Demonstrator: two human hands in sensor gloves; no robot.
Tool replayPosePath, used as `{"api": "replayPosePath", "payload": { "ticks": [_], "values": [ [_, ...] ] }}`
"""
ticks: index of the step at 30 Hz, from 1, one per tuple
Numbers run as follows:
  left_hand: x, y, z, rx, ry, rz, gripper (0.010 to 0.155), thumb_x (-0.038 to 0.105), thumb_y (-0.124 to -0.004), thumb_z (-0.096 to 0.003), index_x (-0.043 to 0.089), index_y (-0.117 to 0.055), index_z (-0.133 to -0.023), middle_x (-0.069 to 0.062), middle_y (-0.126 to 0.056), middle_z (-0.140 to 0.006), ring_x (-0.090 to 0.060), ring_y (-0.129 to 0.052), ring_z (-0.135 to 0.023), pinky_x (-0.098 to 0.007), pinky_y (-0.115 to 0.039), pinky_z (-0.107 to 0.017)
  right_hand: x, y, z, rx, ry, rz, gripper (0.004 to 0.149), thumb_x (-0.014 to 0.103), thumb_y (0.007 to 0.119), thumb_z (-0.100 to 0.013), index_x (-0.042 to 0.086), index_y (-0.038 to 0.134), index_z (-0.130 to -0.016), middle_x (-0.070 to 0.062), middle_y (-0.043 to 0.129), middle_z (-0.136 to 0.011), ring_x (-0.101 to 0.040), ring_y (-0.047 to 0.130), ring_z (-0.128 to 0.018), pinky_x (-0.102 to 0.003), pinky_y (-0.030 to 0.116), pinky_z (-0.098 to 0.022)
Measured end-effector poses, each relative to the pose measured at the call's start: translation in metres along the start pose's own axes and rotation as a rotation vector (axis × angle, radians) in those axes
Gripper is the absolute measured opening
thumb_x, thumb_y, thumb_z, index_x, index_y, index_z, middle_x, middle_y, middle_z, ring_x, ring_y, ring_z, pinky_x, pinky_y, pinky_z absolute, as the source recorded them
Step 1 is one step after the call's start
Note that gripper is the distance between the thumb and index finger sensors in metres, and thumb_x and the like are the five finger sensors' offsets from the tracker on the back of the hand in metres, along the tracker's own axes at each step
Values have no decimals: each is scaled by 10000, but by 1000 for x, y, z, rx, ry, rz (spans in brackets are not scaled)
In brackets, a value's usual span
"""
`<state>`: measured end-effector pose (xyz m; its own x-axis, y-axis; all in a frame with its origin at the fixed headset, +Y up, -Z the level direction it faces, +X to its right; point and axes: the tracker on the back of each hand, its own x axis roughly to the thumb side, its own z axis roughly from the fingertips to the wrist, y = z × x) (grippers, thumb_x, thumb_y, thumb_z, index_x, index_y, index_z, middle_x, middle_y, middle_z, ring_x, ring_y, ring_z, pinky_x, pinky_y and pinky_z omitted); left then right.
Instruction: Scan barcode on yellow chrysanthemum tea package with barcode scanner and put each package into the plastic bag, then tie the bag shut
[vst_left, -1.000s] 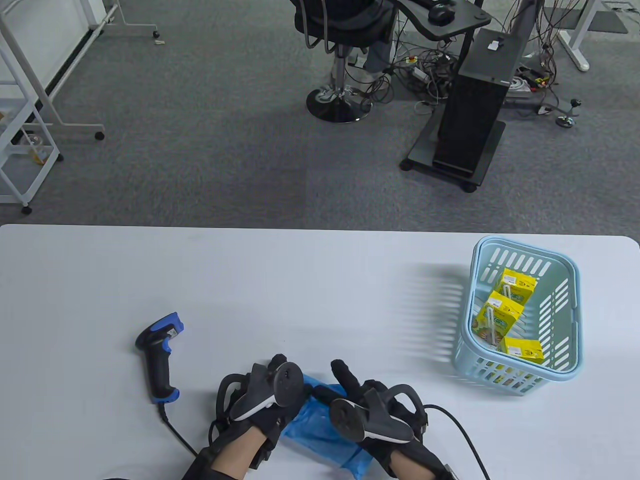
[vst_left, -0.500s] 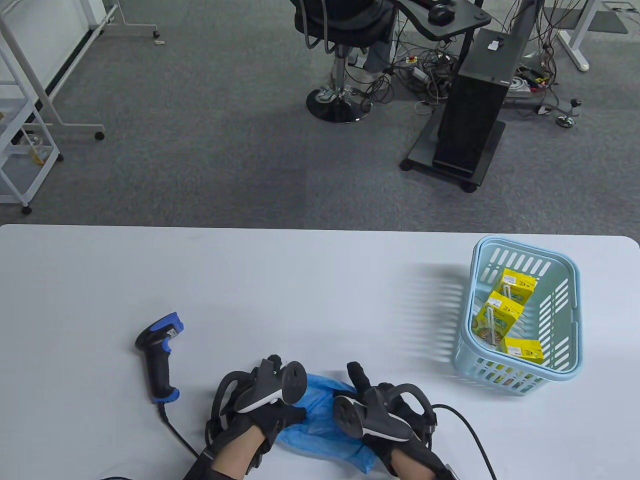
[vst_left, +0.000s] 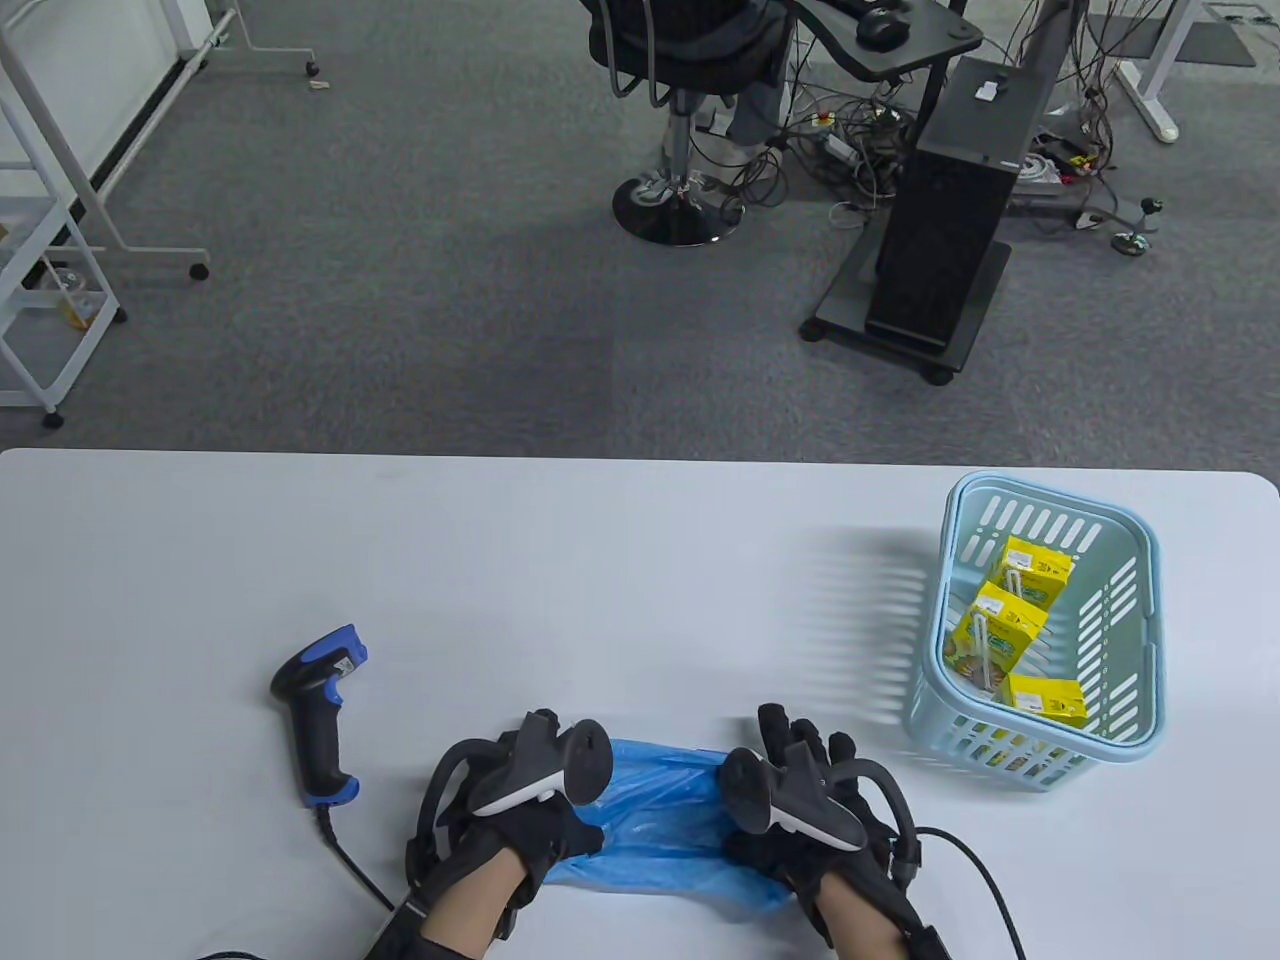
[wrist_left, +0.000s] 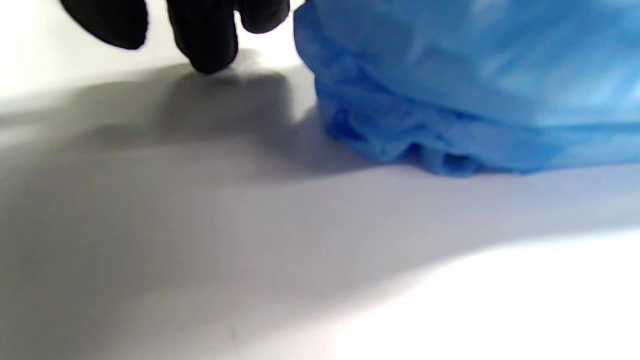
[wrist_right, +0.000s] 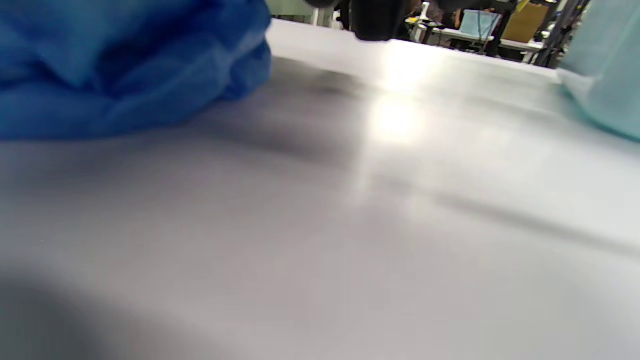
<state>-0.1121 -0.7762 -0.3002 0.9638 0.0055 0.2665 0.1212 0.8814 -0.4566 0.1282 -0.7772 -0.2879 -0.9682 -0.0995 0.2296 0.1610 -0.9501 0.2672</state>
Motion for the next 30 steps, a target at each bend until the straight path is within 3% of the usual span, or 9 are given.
{"api": "replayPosePath", "payload": {
  "ticks": [16,25,30],
  "values": [
    [-14,-1,0,13,58,54,662,615,-863,-423,454,-635,-1023,-261,-389,-1195,-552,-604,-1051,-752,-557,-644,-25,5,-1,3,96,-98,603,541,791,-309,513,627,-889,-165,215,-1116,-443,377,-1042,-714,323,-703],
    [-13,-2,0,54,24,65,677,592,-863,-424,402,-643,-1035,-233,-375,-1195,-531,-591,-1059,-731,-557,-659,-16,-3,2,-38,49,-103,680,536,794,-305,413,662,-961,-147,227,-1125,-435,353,-1054,-722,282,-706],
    [-13,12,5,112,-17,104,746,601,-863,-414,319,-660,-1074,-220,-390,-1197,-508,-597,-1067,-724,-556,-669,-13,-17,9,-114,14,-132,737,568,791,-287,383,656,-988,-134,273,-1132,-431,378,-1058,-722,296,-710]
  ]
}}
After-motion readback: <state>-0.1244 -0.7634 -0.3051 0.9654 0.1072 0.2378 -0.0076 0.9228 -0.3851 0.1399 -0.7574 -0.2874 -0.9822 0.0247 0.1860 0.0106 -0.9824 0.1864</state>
